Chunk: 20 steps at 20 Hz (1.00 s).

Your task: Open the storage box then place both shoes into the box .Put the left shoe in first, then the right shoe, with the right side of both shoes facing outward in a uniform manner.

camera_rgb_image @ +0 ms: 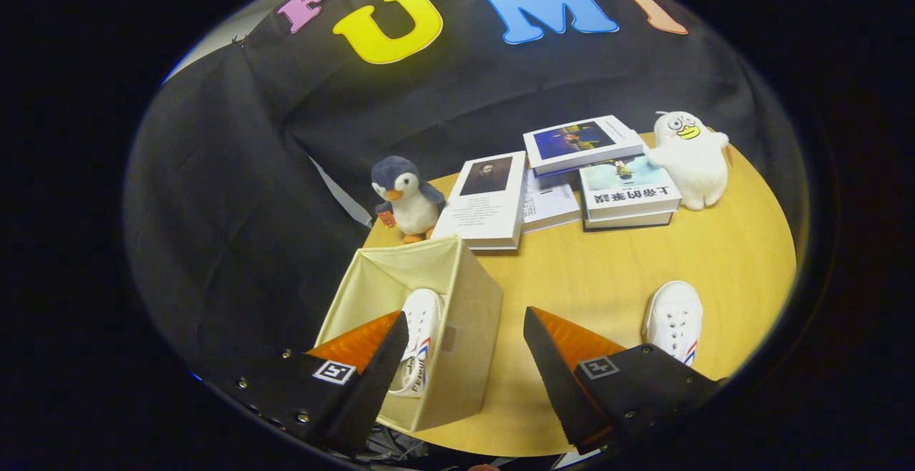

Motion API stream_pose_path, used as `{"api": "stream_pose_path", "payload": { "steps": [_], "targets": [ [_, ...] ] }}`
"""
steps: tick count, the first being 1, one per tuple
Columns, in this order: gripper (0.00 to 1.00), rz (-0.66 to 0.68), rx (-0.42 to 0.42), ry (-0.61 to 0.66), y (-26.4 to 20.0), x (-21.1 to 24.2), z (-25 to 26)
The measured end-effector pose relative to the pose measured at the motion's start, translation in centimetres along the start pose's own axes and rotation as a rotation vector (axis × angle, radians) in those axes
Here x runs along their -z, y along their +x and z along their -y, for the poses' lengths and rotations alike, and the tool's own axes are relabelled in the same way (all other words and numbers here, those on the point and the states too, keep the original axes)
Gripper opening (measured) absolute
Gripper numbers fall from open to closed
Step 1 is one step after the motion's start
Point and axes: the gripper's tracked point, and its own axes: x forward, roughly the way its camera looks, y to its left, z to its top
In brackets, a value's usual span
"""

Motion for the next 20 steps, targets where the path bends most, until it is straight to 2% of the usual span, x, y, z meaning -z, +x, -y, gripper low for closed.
{"api": "stream_pose_path", "payload": {
  "steps": [13,20],
  "targets": [
    [0.98,0.015,0.217,0.033,-4.0,0.9,15.6],
    [0.98,-0.033,0.268,0.088,-4.5,3.2,21.5]
  ]
}}
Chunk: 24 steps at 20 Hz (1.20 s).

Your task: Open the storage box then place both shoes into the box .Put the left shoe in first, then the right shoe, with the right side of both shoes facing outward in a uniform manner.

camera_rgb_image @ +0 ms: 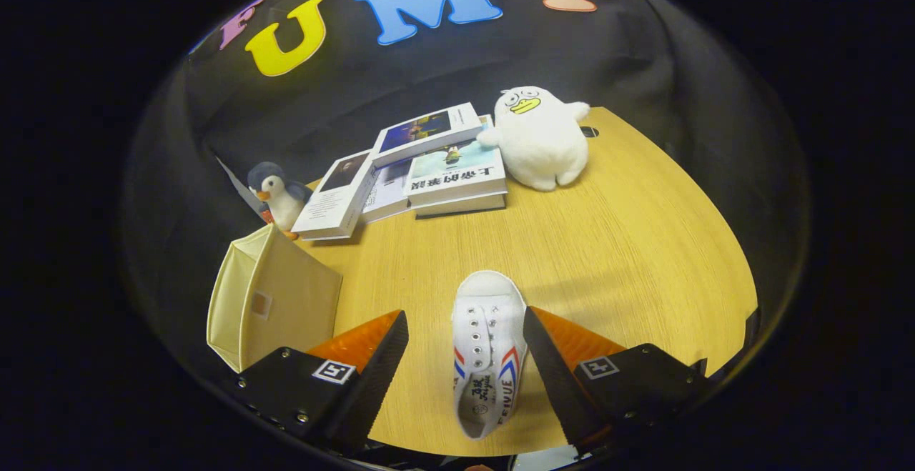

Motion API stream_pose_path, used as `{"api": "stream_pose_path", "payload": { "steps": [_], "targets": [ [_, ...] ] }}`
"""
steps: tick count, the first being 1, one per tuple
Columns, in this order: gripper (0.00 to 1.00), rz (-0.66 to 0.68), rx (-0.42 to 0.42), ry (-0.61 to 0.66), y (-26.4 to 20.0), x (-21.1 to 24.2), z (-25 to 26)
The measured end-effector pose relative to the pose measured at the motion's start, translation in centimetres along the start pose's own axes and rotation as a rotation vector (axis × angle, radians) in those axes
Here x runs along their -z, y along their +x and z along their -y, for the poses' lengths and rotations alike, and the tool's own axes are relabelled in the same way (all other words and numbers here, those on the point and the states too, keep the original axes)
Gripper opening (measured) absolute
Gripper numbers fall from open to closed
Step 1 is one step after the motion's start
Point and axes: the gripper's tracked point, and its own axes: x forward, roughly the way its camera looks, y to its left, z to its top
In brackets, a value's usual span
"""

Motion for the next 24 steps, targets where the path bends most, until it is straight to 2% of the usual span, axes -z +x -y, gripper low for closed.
{"api": "stream_pose_path", "payload": {
  "steps": [7,19,23,24],
  "targets": [
    [0.98,-0.112,0.023,0.030,1.6,3.6,4.0],
    [0.98,-0.266,0.027,0.026,4.0,7.6,5.4],
    [0.94,-0.309,0.025,0.031,5.0,8.3,5.1],
    [0.86,-0.315,0.023,0.035,5.3,8.3,5.0]
  ]
}}
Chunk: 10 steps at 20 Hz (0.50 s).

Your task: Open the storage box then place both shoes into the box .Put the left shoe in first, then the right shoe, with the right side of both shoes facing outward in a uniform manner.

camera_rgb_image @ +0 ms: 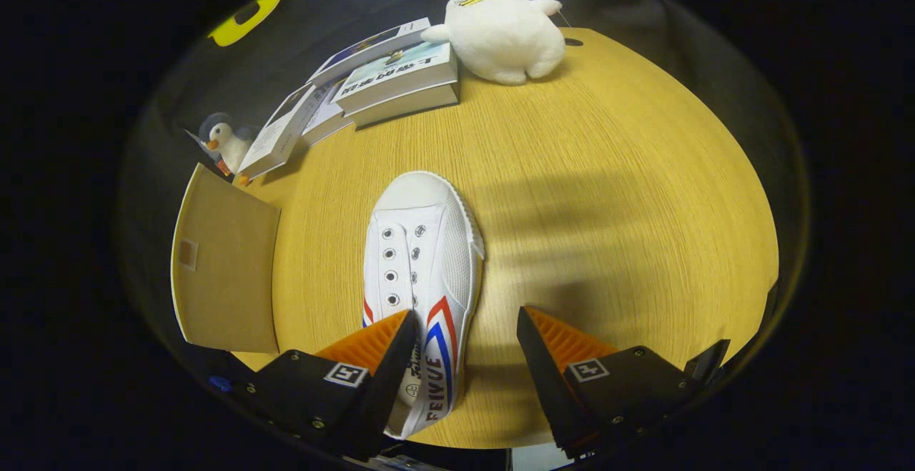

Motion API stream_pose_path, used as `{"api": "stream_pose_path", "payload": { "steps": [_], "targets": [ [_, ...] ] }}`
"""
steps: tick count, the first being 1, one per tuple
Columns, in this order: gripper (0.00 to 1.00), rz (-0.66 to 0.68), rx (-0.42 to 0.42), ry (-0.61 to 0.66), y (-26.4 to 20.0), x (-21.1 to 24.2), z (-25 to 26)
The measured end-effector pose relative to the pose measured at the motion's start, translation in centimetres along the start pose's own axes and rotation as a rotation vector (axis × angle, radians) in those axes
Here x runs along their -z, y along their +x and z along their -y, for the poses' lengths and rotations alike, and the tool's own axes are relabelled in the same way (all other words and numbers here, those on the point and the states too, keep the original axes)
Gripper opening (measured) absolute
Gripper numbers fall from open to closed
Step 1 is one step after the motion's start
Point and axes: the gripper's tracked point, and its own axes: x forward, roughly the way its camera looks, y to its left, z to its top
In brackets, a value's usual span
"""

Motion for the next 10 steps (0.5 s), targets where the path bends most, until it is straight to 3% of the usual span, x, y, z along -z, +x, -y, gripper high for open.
{"api": "stream_pose_path", "payload": {
  "steps": [3,4,6,8,9,10],
  "targets": [
    [0.84,-0.021,-0.003,-0.002,0.6,0.2,-0.5],
    [0.78,-0.026,-0.022,0.007,0.7,0.3,-1.0],
    [0.48,-0.034,-0.026,0.026,0.5,0.2,-1.3],
    [0.48,-0.038,-0.020,0.038,0.1,0.0,-0.9],
    [0.37,-0.044,-0.024,0.042,0.5,0.2,-1.0],
    [0.36,-0.045,-0.025,0.035,0.4,0.3,-1.1]
  ]
}}
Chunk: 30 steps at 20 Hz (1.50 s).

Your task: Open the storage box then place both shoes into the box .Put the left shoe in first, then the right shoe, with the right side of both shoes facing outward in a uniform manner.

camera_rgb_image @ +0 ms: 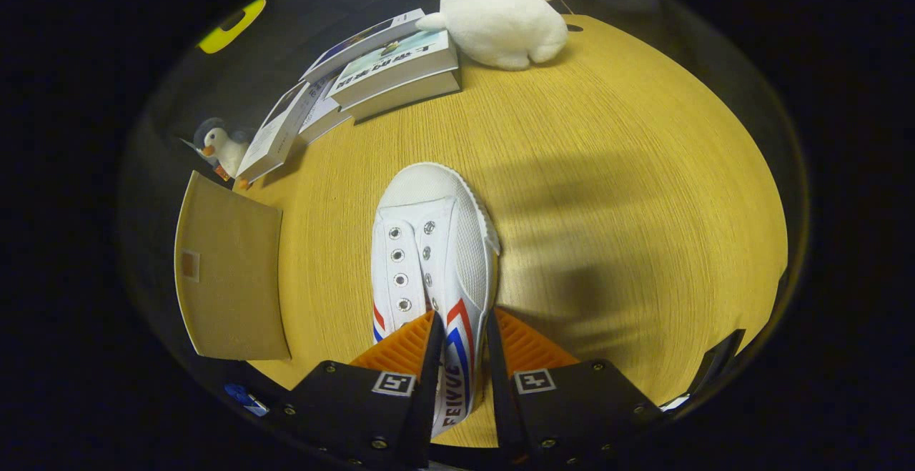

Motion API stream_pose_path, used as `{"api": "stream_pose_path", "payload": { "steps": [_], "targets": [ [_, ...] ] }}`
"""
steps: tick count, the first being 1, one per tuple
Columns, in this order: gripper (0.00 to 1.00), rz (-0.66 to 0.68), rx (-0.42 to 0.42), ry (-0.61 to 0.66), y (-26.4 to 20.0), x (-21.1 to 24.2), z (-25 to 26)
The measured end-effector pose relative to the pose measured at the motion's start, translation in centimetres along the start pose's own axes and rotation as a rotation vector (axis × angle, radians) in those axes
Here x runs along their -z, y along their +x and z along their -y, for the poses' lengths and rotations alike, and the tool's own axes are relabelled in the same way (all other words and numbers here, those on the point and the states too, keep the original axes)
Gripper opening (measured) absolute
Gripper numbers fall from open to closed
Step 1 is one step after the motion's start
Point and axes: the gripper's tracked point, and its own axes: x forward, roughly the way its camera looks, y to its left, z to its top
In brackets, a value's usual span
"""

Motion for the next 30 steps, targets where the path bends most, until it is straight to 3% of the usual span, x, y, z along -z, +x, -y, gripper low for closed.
{"api": "stream_pose_path", "payload": {
  "steps": [2,3,7,8,13,30],
  "targets": [
    [0.36,0.027,0.019,0.007,0.6,-0.3,0.6],
    [0.12,0.007,0.005,0.020,-0.2,-0.1,0.3],
    [0.12,0.059,0.026,0.065,-0.4,-0.5,0.6],
    [0.00,0.050,0.017,0.086,0.3,-0.4,0.5],
    [0.00,0.069,-0.051,0.169,-2.7,-0.6,-1.9],
    [0.00,0.156,-0.161,0.090,-9.9,-2.3,-15.9]
  ]
}}
